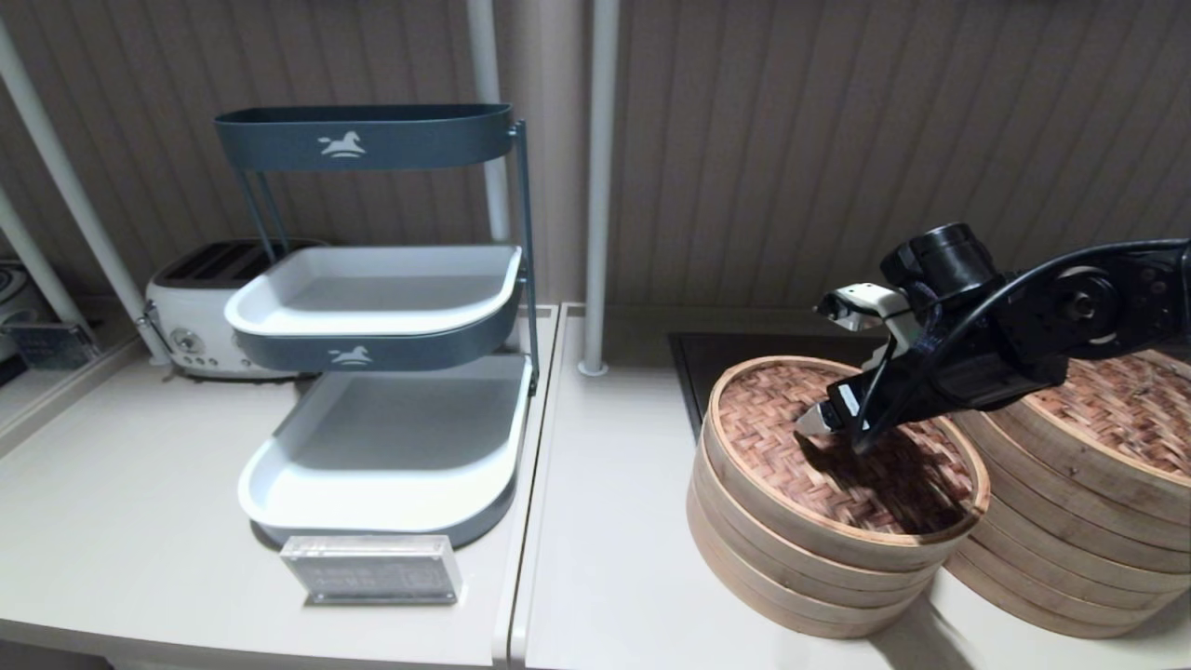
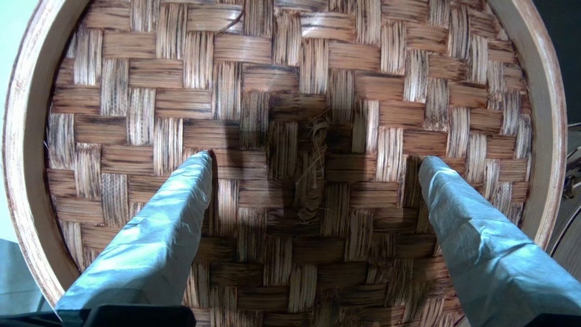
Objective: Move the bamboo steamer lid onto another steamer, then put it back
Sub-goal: Pick up the steamer
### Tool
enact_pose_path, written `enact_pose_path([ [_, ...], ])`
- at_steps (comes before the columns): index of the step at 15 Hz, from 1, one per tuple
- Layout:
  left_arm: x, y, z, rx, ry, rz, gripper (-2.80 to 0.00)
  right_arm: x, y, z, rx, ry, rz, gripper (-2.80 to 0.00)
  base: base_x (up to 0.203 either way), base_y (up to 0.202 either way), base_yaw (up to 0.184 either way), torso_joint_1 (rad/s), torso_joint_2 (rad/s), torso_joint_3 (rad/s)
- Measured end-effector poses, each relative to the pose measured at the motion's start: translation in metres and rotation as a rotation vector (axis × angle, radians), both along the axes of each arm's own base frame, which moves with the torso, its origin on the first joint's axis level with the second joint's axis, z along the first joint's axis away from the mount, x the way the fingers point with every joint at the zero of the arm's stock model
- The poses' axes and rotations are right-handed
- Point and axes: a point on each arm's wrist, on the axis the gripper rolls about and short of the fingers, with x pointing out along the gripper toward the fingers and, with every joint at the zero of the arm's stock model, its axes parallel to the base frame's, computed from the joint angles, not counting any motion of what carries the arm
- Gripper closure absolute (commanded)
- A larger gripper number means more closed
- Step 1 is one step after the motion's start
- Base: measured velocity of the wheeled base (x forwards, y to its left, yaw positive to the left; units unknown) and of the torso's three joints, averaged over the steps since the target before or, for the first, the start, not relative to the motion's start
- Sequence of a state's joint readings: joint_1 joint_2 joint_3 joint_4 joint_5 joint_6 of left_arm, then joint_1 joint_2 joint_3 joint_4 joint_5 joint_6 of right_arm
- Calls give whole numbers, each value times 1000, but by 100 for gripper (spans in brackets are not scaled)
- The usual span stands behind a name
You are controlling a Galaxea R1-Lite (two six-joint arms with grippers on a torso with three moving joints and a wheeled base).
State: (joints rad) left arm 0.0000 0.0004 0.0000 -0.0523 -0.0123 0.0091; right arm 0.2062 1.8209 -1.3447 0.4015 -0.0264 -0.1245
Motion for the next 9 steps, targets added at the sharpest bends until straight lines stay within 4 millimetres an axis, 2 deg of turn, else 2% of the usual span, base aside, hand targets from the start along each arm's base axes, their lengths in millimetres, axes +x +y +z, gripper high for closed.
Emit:
enact_pose_path([
  [1, 0, 0, 0, 0, 0, 0, 0, 0, -1, 0, 0, -1, -2, 0, 0, 0, 0, 0, 0, 0],
  [9, 0, 0, 0, 0, 1, 0, 0, 0, -1, -3, 0, 13, -1, 0, 0, 0, 0, 0, 0, 0],
])
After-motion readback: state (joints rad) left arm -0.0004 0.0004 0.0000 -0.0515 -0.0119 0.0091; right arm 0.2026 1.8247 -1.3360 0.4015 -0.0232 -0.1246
